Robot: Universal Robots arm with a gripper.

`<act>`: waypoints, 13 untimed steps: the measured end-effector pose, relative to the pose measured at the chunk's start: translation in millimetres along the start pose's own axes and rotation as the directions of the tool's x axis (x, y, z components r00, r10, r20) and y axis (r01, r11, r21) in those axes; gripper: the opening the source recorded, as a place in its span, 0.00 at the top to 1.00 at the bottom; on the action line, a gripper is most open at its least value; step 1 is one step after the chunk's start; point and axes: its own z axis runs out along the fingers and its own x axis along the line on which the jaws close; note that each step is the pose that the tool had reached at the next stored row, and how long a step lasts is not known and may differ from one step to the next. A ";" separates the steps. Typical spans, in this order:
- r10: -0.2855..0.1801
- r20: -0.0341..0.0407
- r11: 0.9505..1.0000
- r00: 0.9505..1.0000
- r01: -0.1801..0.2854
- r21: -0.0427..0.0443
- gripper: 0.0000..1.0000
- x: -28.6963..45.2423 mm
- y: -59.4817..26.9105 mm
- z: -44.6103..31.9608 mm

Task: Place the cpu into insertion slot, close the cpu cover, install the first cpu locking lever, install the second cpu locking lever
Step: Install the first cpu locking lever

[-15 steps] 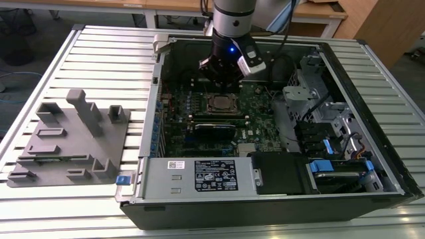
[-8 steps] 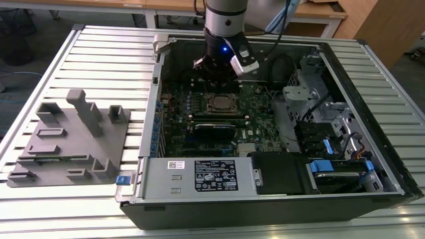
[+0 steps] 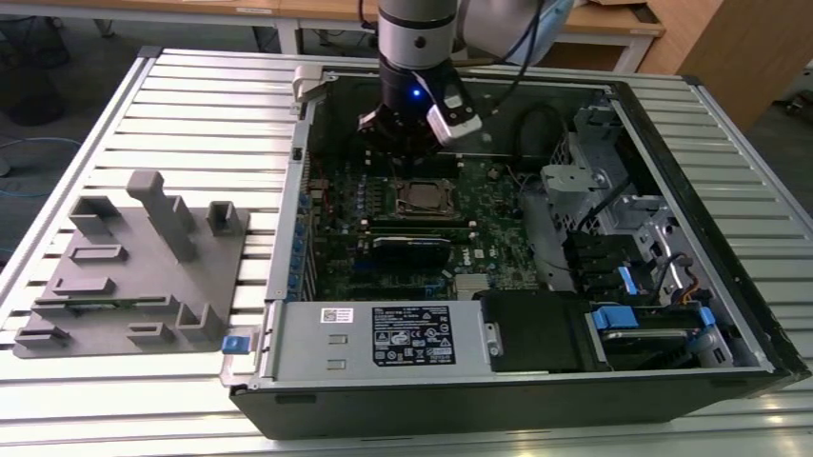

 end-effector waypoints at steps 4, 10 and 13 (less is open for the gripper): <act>0.000 0.002 1.000 1.000 0.000 0.000 0.89 2.5 0.4 -0.1; 0.000 0.002 1.000 1.000 0.000 0.000 0.89 3.4 1.1 -0.5; 0.000 0.002 1.000 1.000 0.000 0.000 0.89 3.4 1.4 -1.1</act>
